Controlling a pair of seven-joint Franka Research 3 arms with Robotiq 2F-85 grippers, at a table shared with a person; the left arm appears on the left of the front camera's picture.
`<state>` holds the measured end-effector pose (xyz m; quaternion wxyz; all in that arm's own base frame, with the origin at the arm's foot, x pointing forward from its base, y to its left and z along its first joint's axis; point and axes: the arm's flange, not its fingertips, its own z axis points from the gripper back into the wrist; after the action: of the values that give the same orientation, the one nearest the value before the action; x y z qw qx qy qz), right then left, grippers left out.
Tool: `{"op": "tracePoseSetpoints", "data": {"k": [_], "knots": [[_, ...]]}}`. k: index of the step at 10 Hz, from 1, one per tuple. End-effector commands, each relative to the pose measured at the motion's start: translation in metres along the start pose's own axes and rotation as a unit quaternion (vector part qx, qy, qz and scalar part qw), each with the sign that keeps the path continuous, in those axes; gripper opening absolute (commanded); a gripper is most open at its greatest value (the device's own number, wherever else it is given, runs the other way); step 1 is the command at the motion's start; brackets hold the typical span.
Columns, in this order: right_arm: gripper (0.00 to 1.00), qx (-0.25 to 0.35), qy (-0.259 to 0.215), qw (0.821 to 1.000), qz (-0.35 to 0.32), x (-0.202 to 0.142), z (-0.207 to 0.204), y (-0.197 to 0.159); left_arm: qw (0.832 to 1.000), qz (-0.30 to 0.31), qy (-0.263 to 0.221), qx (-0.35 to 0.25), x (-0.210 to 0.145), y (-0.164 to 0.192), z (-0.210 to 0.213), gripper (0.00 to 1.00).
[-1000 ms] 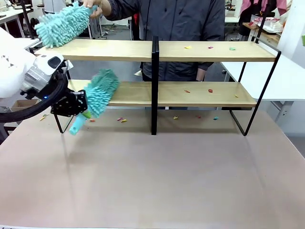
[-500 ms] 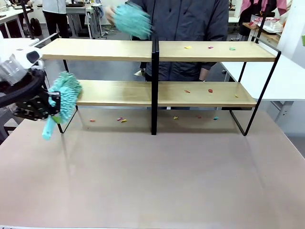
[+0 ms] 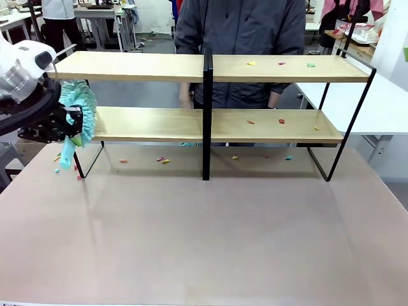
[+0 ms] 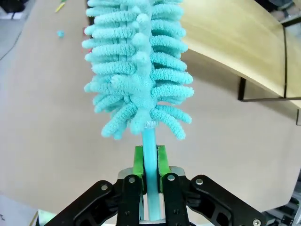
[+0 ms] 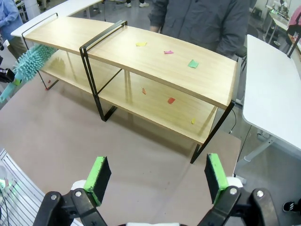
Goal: Clean the shelves.
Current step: Clean a randomly selected level of the Shelf with the Duster.
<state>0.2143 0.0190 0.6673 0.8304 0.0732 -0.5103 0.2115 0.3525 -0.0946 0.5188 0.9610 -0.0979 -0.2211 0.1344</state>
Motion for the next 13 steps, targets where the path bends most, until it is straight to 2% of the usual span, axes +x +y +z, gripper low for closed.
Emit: {"op": "tracePoseSetpoints", "data": {"k": [1, 3, 5, 7, 9, 10, 11, 12, 13], "knots": [[1.00, 0.001, -0.001, 1.000, -0.002, 0.000, 0.000, -0.001, 0.999, -0.029, 0.019, -0.027, -0.013, 0.014, -0.011, 0.13], [1.00, 0.001, -0.001, 1.000, -0.002, 0.000, 0.000, -0.001, 0.997, -0.051, 0.035, -0.042, -0.015, 0.014, -0.012, 0.13], [1.00, 0.001, -0.001, 1.000, -0.002, 0.000, 0.000, -0.001, 0.981, -0.136, 0.097, -0.096, -0.019, 0.018, -0.004, 0.13], [1.00, 0.001, -0.001, 1.000, -0.002, 0.000, 0.000, -0.001, 0.942, -0.207, 0.182, -0.193, -0.015, 0.045, 0.025, 0.13], [1.00, 0.001, -0.001, 1.000, -0.002, 0.000, 0.000, -0.001, 0.886, -0.282, 0.233, -0.287, -0.019, 0.090, 0.073, 0.13], [1.00, 0.001, -0.001, 1.000, -0.002, 0.000, 0.000, -0.001, 0.857, -0.318, 0.242, -0.325, -0.025, 0.115, 0.104, 0.13], [1.00, 0.001, -0.001, 1.000, -0.002, 0.000, 0.000, -0.001, 0.855, -0.320, 0.207, -0.351, -0.026, 0.140, 0.132, 0.13], [1.00, 0.001, -0.001, 1.000, -0.002, 0.000, 0.000, -0.001, 0.847, -0.314, 0.175, -0.392, -0.020, 0.155, 0.151, 0.13], [1.00, 0.001, -0.001, 1.000, -0.002, 0.000, 0.000, -0.001, 0.812, -0.326, 0.140, -0.464, -0.009, 0.169, 0.171, 0.13]]}}
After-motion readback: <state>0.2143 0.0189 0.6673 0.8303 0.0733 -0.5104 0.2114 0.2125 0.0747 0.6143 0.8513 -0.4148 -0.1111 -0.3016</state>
